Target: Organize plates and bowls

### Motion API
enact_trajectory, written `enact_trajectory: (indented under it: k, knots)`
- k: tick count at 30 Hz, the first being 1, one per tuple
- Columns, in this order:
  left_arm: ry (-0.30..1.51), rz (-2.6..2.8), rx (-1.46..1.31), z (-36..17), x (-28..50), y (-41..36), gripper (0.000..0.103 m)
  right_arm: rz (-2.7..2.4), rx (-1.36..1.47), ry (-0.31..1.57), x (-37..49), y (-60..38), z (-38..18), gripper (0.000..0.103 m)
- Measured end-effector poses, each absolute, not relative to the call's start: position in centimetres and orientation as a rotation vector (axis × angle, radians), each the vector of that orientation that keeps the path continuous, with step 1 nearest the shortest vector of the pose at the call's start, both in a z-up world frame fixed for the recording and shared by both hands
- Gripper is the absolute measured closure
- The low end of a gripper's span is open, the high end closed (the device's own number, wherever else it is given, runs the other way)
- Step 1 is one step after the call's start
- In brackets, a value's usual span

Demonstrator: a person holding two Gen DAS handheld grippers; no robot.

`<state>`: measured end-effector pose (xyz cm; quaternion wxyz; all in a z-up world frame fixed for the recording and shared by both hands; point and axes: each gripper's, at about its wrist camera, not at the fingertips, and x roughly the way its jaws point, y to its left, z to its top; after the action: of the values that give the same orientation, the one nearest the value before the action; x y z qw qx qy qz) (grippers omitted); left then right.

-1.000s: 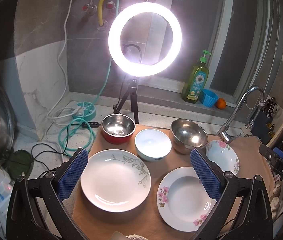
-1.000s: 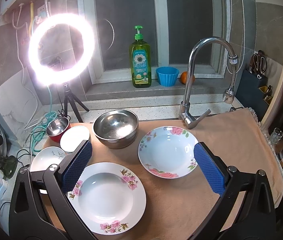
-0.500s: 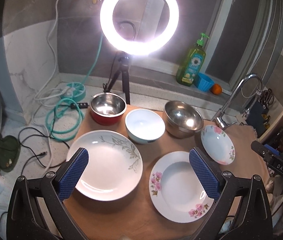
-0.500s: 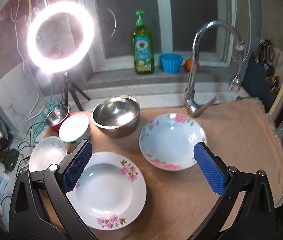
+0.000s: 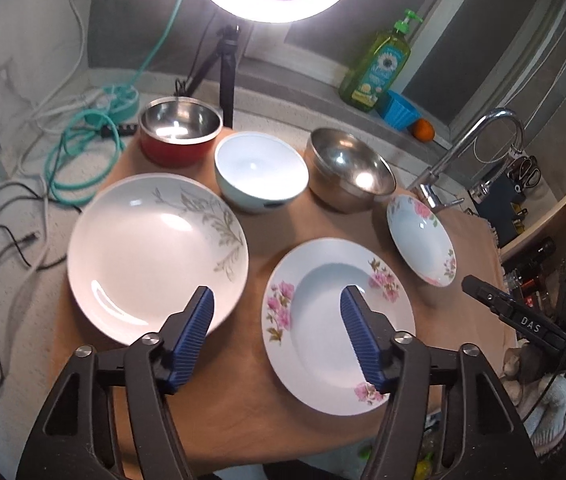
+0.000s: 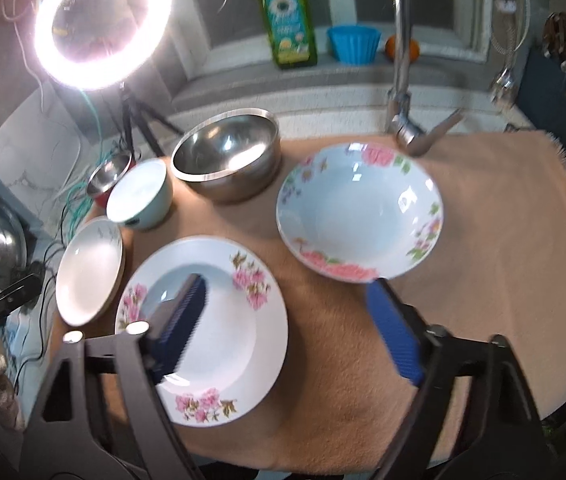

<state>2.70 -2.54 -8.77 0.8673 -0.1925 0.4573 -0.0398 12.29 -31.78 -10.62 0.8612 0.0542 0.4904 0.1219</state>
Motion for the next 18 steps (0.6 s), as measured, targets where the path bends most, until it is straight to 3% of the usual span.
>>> enact_trajectory:
  k: [3, 5, 8, 11, 13, 18]
  knots:
    - [1.006, -0.11, -0.444, -10.1, 2.7, -2.8, 0.058, 0.284, 0.15, 1.085, 12.4, -32.1, -12.0, 0.037]
    - [1.034, -0.119, -0.469, -11.0, 2.5, -3.1, 0.061, 0.3, 0.162, 1.116, 12.5, -32.2, -12.9, 0.047]
    - [1.07, -0.135, -0.517, -12.2, 2.4, -3.4, 0.062, 0.338, 0.195, 1.172, 12.7, -32.3, -14.3, 0.054]
    - [1.1, -0.148, -0.552, -13.1, 2.4, -3.7, 0.072, 0.365, 0.243, 1.224, 13.1, -32.7, -15.6, 0.061]
    - [1.11, -0.15, -0.56, -13.6, 2.4, -3.9, 0.073, 0.38, 0.273, 1.248, 13.4, -32.8, -16.4, 0.068]
    - [1.142, -0.136, -0.6, -15.1, 2.7, -3.9, 0.078, 0.408, 0.296, 1.289, 14.1, -32.5, -17.7, 0.072]
